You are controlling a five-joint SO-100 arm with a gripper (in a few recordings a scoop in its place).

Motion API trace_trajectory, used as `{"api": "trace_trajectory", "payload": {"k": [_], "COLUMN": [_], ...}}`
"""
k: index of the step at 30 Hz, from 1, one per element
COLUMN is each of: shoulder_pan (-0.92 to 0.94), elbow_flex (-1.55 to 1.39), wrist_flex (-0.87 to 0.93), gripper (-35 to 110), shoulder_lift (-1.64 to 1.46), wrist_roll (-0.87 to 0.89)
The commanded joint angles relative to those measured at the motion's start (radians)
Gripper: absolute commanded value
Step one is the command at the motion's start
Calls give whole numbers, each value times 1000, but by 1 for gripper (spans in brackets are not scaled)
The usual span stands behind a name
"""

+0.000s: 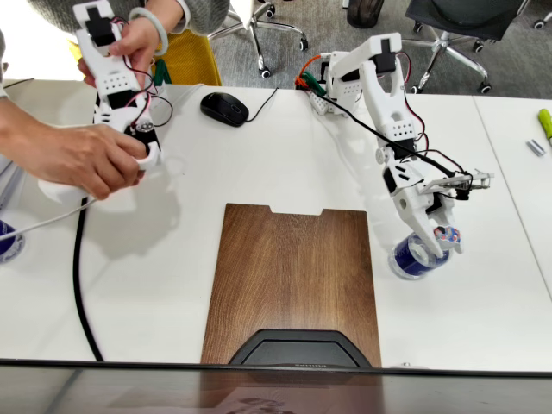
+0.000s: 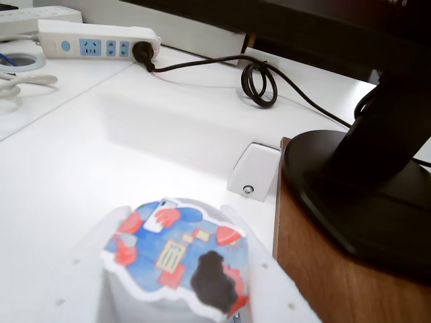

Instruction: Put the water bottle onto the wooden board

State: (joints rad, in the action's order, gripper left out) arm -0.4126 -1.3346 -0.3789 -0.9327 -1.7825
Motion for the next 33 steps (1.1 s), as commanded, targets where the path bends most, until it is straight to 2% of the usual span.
{"api": "trace_trajectory", "payload": {"k": [1, 18, 33], "shoulder_pan": [-9, 37, 138], "elbow_flex": [29, 17, -54], "wrist_flex": [-11, 25, 38], "gripper": [0, 0, 0], "shoulder_lift": [-176, -399, -437], "wrist_roll": [-5, 2, 2]}}
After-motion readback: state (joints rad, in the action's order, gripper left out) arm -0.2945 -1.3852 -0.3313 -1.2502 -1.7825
